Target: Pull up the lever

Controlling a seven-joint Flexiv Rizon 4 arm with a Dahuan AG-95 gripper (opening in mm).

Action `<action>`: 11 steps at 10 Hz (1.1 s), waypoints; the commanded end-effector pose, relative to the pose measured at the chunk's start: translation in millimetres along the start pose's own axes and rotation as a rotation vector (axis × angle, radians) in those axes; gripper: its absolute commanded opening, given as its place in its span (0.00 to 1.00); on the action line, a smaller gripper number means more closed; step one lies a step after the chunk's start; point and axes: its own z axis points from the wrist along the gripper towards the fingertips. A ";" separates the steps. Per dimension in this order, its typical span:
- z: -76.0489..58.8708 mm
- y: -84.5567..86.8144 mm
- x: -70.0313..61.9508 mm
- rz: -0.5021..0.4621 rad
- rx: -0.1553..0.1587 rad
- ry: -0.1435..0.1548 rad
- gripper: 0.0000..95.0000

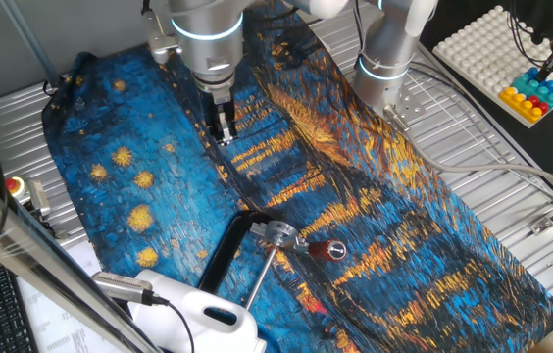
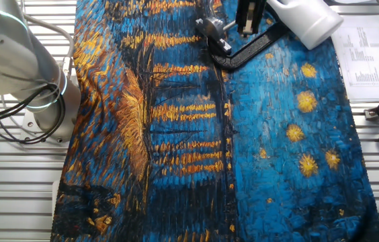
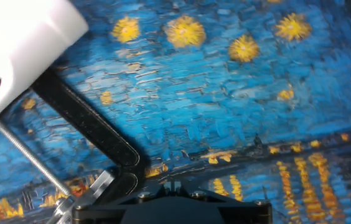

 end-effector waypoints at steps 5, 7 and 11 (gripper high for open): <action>-2.7 -55.5 -8.8 -0.062 -0.012 0.028 0.00; -2.7 -61.8 -9.1 -0.065 -0.017 0.028 0.00; -1.4 -61.8 -8.9 -0.067 -0.018 0.025 0.00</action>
